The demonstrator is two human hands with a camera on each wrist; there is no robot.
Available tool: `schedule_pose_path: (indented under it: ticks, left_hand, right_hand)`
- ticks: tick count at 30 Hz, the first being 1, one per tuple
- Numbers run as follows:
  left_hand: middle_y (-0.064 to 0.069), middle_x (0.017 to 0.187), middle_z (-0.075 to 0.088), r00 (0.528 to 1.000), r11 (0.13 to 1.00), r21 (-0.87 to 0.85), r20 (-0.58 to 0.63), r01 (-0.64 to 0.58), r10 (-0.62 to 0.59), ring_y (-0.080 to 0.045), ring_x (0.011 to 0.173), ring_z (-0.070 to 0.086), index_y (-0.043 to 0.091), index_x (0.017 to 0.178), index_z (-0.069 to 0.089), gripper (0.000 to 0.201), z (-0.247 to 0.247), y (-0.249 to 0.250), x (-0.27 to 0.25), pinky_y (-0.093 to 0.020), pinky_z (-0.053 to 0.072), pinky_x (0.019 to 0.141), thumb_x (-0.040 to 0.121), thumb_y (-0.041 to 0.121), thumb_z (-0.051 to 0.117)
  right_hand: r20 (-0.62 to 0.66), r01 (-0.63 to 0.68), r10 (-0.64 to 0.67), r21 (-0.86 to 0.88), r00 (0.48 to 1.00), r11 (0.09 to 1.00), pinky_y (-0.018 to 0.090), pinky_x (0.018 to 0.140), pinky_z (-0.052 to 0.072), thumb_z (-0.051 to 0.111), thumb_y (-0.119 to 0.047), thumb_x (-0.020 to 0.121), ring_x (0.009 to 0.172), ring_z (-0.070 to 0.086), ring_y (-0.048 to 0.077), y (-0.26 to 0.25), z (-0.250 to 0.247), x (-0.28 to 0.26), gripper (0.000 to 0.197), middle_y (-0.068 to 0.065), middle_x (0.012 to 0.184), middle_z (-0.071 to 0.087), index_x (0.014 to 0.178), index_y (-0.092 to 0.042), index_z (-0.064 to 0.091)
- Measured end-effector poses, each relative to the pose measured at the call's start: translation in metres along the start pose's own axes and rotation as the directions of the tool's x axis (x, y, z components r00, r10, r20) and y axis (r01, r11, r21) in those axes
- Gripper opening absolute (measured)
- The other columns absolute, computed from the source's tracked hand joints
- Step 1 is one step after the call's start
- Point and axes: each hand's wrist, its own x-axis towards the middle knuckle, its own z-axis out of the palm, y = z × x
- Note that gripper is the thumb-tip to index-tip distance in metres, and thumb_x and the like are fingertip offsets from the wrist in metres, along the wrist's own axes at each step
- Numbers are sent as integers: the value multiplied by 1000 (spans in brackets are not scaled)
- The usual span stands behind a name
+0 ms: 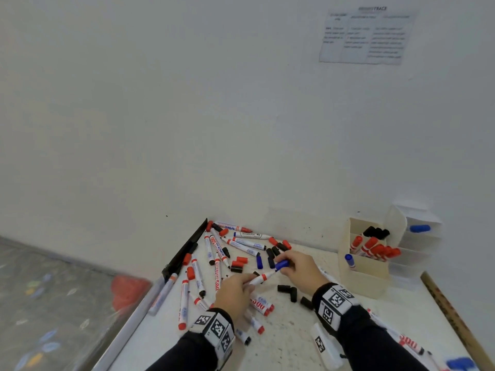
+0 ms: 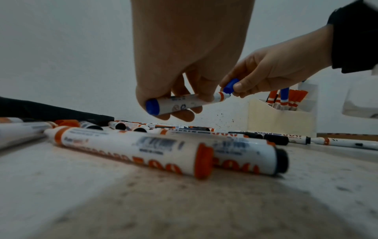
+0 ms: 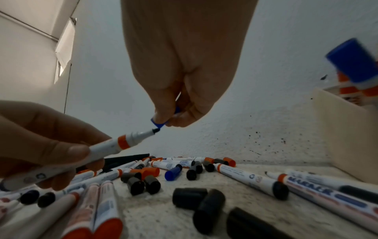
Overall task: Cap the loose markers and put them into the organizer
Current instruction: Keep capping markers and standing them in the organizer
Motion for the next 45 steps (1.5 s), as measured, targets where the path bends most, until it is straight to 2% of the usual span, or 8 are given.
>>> schedule_pose_path:
  ticks: [9,17,22,27,30,37,41,45]
  left_hand:
    - [2,118,60,997,997,72,72,-5,0,-12,96,58,25,131,50,36,13,2,-4,-22,47,87,96,20,44]
    - [3,108,58,991,997,43,117,-68,62,-10,91,55,26,123,53,33,16,7,-10,-14,43,73,90,26,55]
    - [7,85,59,994,989,-137,94,-51,64,-4,58,60,28,89,57,16,17,12,-16,-18,54,50,87,13,61]
    - [10,76,58,990,993,50,103,-106,100,-4,61,50,22,116,60,24,24,7,-11,-15,44,58,96,25,47]
    - [4,73,55,981,993,-30,153,-114,117,-6,60,45,20,100,61,19,27,6,-8,-23,46,63,97,26,43]
    - [4,58,46,947,920,-381,318,89,40,2,34,36,15,85,59,28,18,10,-13,-10,30,39,99,27,38]
    - [5,63,53,978,947,-322,204,20,49,3,39,42,16,91,65,27,22,9,-10,-11,35,47,97,31,43]
    - [8,90,60,998,991,-136,-65,-9,0,-8,73,54,18,103,64,27,19,4,-7,-25,48,74,96,25,40]
  right_hand:
    - [2,-47,47,37,999,998,23,97,41,53,-7,90,99,52,7,23,0,-19,27,-8,107,57,110,-24,62]
    - [37,-125,120,192,992,973,14,54,38,39,-30,98,57,48,5,21,11,-27,27,-2,71,56,85,-16,57]
    - [-51,-177,184,122,982,977,22,56,31,31,-41,99,55,37,11,18,15,-29,46,-2,59,36,59,-19,40]
    - [-87,-186,203,168,975,968,23,53,28,31,-40,99,54,36,11,14,18,-28,48,-3,57,35,57,-19,40]
    - [-110,-139,166,220,980,966,22,52,26,32,-34,100,52,33,11,12,22,-27,47,-3,56,32,56,-19,37]
    - [-180,33,23,302,983,953,19,52,27,34,-29,99,50,30,9,13,28,-28,42,-3,55,30,58,-21,38]
    - [-199,29,28,280,980,960,21,53,28,34,-31,99,53,31,9,13,27,-29,40,-3,57,31,60,-22,38]
    - [-231,5,56,258,971,966,24,54,28,33,-33,99,54,30,11,14,34,-25,43,-2,57,30,58,-20,36]
